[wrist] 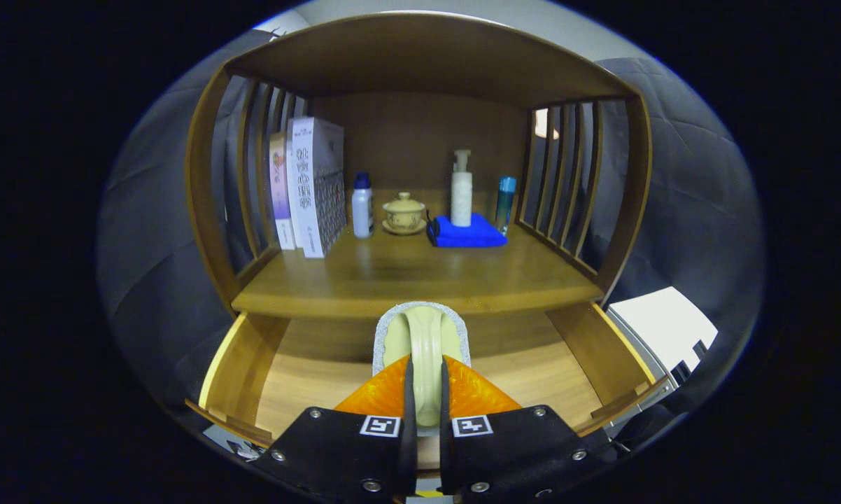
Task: Pull open the drawer, take out the items inside it, and place them on the countertop above the cabinet.
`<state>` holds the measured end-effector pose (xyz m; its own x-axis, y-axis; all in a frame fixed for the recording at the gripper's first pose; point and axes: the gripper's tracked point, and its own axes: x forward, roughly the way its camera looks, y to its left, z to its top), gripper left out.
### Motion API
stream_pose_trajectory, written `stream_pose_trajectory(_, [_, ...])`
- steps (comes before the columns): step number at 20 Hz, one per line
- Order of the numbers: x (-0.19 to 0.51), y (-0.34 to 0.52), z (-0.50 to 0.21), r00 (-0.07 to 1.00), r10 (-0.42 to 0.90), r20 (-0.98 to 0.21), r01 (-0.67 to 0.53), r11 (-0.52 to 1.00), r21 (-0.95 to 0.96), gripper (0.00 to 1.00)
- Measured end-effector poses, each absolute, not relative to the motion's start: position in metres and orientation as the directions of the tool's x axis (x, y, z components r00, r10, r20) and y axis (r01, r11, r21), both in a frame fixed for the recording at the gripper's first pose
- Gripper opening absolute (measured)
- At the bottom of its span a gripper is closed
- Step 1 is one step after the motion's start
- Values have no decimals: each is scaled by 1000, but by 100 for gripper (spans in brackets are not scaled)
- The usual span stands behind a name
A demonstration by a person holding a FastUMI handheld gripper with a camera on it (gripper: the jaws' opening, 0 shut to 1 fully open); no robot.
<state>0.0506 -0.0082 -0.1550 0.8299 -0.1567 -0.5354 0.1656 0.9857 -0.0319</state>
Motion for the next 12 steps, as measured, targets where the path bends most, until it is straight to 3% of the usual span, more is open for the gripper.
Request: stream_pose_trajectory(12, [158, -28, -123, 915, -128, -384, 114, 992, -60, 13])
